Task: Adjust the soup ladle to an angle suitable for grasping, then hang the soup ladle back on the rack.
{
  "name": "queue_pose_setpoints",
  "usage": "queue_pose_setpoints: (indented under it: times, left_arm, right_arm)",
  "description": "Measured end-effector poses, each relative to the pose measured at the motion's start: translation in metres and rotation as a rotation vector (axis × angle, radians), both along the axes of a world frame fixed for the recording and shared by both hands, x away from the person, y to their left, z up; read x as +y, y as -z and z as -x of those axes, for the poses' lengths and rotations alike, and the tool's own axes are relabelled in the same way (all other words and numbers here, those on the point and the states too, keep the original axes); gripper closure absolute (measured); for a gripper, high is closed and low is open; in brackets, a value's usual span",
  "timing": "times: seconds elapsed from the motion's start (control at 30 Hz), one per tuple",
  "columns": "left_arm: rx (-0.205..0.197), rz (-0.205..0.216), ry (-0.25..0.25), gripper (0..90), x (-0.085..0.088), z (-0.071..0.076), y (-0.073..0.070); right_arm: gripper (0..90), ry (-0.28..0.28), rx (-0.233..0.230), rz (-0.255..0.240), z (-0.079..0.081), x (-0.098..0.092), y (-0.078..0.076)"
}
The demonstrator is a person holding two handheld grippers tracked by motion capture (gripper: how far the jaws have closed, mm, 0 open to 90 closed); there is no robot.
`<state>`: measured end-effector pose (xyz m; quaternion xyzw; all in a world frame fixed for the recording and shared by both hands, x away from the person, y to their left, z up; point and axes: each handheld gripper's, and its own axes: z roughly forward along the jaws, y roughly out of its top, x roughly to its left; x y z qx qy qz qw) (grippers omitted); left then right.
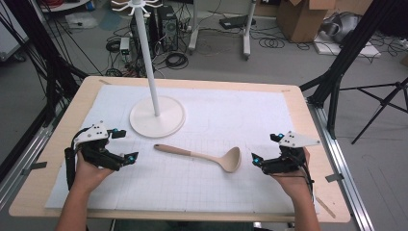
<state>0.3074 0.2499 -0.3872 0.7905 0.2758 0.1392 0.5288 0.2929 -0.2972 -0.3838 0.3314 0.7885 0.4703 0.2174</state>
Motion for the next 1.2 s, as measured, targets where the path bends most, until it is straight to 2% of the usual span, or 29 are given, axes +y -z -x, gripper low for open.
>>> queue_pose_setpoints:
  times: [0.3, 0.53, 0.7, 0.9, 1.03, 1.2]
  left_arm:
    - [-0.005, -0.009, -0.005, 2.2, 0.0, 0.0, -0.002]
    - [-0.003, -0.021, -0.026, 2.3, 0.008, 0.0, -0.002]
    - [-0.006, -0.022, -0.04, 2.2, 0.012, 0.001, -0.002]
    - [-0.003, -0.019, -0.076, 2.2, 0.023, 0.007, -0.001]
    - [-0.013, -0.022, -0.081, 2.2, 0.027, 0.01, -0.003]
    - [-0.011, -0.023, -0.077, 2.2, 0.025, 0.01, -0.003]
  right_arm:
    - [0.5, -0.021, 0.001, 0.016, 0.001, 0.004, -0.002]
    - [0.5, -0.069, -0.009, 0.035, -0.001, 0.016, -0.01]
    - [0.5, -0.081, -0.004, 0.044, -0.007, 0.024, -0.014]
    - [0.5, -0.146, 0.005, 0.065, -0.023, 0.048, -0.027]
    - [0.5, -0.191, 0.016, 0.093, -0.035, 0.067, -0.032]
    - [0.5, -0.238, 0.053, 0.112, -0.049, 0.09, -0.035]
